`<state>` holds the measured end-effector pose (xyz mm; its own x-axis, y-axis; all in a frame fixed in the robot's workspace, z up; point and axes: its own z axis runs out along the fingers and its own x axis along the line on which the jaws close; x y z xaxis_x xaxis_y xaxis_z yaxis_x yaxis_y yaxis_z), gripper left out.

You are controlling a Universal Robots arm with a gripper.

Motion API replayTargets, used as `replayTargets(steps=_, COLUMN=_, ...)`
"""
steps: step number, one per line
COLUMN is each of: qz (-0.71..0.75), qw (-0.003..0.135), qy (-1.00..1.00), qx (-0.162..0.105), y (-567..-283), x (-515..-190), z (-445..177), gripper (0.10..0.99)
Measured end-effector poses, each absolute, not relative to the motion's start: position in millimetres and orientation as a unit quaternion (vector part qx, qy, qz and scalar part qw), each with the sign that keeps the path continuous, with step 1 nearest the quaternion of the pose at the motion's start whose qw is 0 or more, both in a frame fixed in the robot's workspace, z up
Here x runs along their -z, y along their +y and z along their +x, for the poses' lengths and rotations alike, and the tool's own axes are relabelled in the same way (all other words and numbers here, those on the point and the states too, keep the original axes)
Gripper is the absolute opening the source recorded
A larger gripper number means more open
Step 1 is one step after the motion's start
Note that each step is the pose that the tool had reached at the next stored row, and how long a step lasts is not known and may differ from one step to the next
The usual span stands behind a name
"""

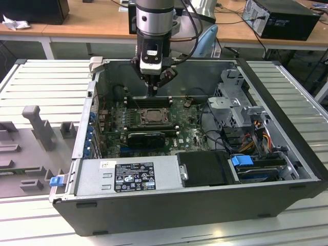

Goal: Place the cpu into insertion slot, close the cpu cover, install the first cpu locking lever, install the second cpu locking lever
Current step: 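Install the first cpu locking lever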

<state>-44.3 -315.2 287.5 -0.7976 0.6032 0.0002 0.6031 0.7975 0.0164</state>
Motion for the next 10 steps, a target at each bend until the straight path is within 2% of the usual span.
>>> replayTargets(steps=10, qz=0.251, qw=0.002, qy=0.968, qx=-0.008, y=-315.2, x=-287.5, z=-44.3, gripper=0.106)
